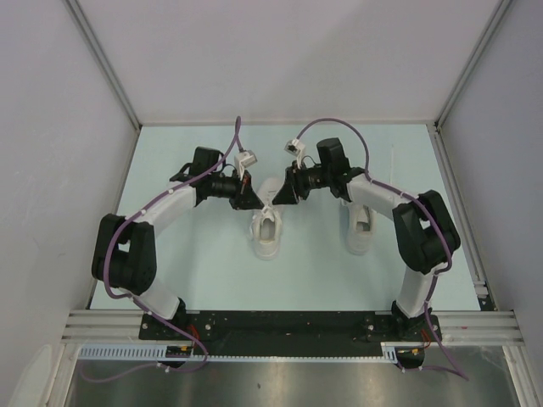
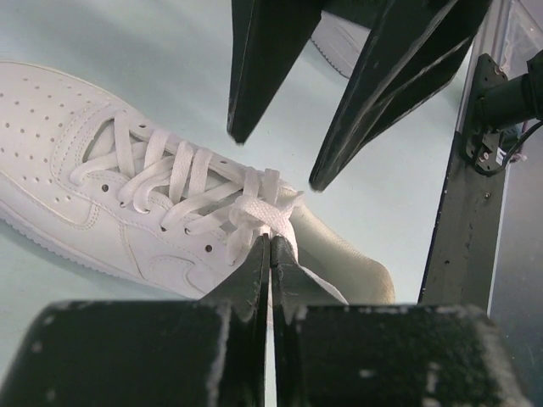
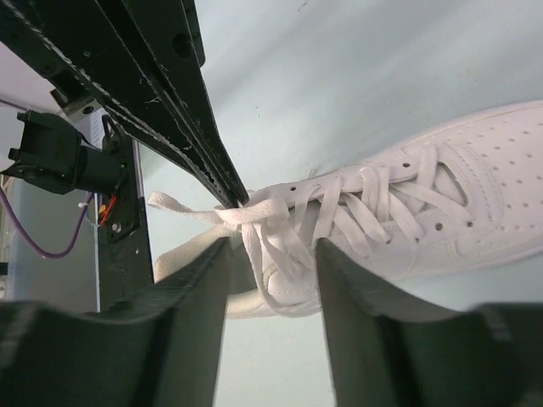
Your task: Tie the shoes
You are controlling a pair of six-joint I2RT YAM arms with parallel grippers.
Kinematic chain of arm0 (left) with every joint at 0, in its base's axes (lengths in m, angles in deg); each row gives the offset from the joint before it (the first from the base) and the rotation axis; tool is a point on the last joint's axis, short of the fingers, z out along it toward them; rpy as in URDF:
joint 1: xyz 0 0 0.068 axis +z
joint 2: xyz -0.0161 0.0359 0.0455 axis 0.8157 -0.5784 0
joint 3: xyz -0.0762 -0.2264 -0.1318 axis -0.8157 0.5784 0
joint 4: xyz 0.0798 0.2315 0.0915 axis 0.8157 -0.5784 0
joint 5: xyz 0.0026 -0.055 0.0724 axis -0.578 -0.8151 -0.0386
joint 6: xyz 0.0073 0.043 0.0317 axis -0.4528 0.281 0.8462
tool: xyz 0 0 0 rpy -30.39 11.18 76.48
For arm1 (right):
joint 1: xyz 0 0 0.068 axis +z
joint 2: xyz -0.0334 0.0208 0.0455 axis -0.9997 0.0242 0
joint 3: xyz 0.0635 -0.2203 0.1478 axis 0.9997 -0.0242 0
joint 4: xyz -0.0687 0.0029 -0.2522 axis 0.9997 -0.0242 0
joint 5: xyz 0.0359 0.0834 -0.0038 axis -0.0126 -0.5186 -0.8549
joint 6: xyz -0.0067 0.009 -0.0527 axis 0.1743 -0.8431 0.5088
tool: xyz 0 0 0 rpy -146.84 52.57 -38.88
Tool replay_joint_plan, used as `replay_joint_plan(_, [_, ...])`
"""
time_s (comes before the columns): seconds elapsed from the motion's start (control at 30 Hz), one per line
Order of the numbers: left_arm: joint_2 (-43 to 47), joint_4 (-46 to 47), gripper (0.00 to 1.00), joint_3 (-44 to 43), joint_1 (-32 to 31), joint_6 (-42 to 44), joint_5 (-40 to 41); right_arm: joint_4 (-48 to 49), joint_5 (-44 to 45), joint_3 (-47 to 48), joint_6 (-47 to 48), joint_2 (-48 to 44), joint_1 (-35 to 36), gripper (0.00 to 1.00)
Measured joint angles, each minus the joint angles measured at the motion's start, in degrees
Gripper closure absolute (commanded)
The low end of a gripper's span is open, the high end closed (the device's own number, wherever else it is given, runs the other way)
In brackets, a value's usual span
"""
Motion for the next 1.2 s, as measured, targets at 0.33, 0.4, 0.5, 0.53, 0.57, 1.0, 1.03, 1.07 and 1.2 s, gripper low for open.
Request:
replay_joint_plan(0.33, [0.0,0.8,1.00,0.0,0.0,-1.0,0.0,-7.0,4.1,0.0,7.9,-9.1,1.2,0.43])
replay_joint_plan(0.4, [0.0,1.0,1.00,0.0,0.0,-1.2,0.0,-7.1,5.6,0.0,10.0,-10.0,3.4,0.41])
replay_joint_plan(0.5, [0.0,1.0,1.00,0.0,0.0,-1.4,-0.2,-5.2,8.0,-0.3,11.8,-10.2,6.5,0.41])
replay_joint_plan(0.53, [0.0,1.0,1.00,0.0,0.0,-1.4,-0.2,-4.3,8.6,-0.6,12.1,-10.2,7.2,0.45])
replay_joint_plan(0.57, [0.0,1.0,1.00,0.0,0.0,-1.3,-0.3,-3.4,9.2,-0.9,12.3,-10.1,7.5,0.47])
replay_joint_plan(1.0, [0.0,1.0,1.00,0.0,0.0,0.2,-0.6,3.5,10.9,-1.0,9.1,-4.8,5.8,0.60])
replay_joint_plan(1.03, [0.0,1.0,1.00,0.0,0.0,0.3,-0.7,3.5,10.9,-1.0,9.0,-4.5,5.8,0.61])
replay_joint_plan(1.07, [0.0,1.0,1.00,0.0,0.0,0.5,-0.7,3.5,10.9,-1.0,9.0,-4.2,5.8,0.62])
replay_joint_plan(1.2, [0.0,1.1,1.00,0.0,0.0,1.1,-0.7,2.3,10.2,-1.0,9.2,-3.7,5.4,0.64])
